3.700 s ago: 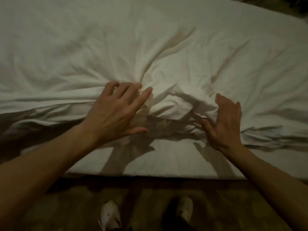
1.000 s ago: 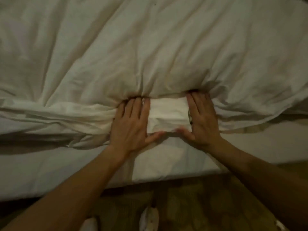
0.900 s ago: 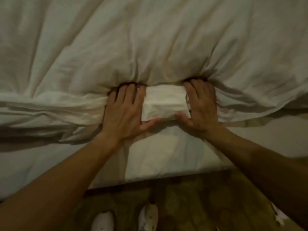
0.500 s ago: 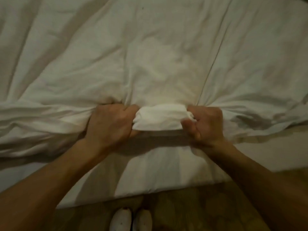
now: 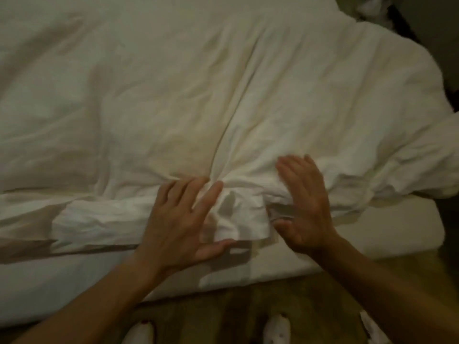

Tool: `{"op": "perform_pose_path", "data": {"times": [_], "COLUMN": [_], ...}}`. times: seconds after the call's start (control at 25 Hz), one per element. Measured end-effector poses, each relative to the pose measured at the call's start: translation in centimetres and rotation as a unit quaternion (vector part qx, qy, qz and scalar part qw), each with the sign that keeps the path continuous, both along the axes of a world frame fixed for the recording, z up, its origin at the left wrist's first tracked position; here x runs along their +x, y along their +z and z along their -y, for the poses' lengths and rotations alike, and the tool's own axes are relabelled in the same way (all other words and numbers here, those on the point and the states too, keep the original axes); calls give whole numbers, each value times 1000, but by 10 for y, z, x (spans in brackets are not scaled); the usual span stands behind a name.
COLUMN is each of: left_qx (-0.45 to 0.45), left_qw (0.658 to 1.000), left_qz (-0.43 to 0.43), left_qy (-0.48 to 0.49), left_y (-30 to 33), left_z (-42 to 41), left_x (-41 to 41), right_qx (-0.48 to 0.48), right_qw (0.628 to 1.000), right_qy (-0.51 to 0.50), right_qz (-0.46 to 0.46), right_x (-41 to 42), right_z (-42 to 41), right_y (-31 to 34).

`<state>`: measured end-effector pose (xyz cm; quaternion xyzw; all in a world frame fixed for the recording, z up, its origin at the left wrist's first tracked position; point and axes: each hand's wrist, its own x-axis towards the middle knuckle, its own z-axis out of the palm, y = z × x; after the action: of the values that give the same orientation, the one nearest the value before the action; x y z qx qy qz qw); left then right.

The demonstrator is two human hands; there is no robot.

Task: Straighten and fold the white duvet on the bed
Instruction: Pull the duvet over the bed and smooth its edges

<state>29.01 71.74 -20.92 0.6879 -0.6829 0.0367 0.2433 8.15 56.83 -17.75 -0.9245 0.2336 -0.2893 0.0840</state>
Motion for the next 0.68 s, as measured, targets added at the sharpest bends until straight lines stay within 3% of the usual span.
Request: {"op": "perform_pose_path", "data": {"times": [0.16,0.32,0.52,0.68], "left_qx": [23,12,38,-1], "left_qw": [999,991,981,984], "left_qz": [40,100,127,121], "left_qy": [21,94,142,129], "left_y": [-19,-34,-42,-52], "left_z": [81,112,143,160], "left_x": [-93,-109,-95,-83], "right_qx": [-57,-57,-60,-51], "right_qw": [996,995,994,998], "right_qy": [-35,-13,-7,-11], "right_qz": [-62,-77,-93,-48], "right_x": [-80,-119,-101,-76], "right_z": [61,86,134,161], "right_y": [-31,-59,-70,-86]}}
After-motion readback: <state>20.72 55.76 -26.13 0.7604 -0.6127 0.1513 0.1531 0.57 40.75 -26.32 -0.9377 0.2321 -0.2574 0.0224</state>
